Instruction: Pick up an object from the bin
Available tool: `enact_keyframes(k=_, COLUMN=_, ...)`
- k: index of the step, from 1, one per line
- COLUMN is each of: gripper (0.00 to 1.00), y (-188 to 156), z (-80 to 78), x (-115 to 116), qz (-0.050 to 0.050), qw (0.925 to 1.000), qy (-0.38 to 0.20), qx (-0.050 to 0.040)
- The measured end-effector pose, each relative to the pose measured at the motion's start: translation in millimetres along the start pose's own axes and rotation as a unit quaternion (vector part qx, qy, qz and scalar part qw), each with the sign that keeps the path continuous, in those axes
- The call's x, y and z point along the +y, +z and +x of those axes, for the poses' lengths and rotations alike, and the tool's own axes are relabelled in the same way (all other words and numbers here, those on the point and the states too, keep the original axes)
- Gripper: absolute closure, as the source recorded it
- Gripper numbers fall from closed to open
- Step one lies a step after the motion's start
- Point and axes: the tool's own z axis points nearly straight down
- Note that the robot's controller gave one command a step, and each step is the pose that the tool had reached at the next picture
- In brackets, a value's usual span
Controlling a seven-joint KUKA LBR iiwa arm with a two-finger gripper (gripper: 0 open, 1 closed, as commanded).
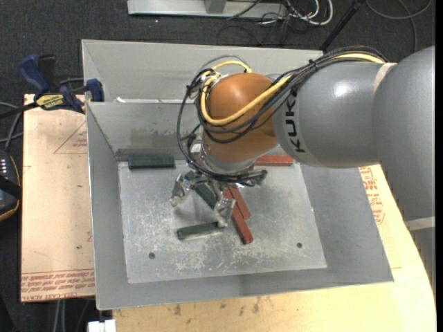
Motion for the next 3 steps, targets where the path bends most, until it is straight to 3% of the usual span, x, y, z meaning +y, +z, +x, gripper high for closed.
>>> enact_keyframes(k=1, gripper=1.0, y=16, z=11.9, x=50, qz=-0.001, qw=0.9999, qy=-0.012, qx=0.0)
enact_keyframes(k=2, gripper=1.0, y=16, z=11.9, x=50, qz=-0.001, qw=0.9999, qy=-0.012, qx=-0.0001)
enact_keyframes(k=3, gripper=1.0, y=-128, z=16.0, x=47, qz=0.0, qw=0.9999, qy=-0.01, qx=-0.001)
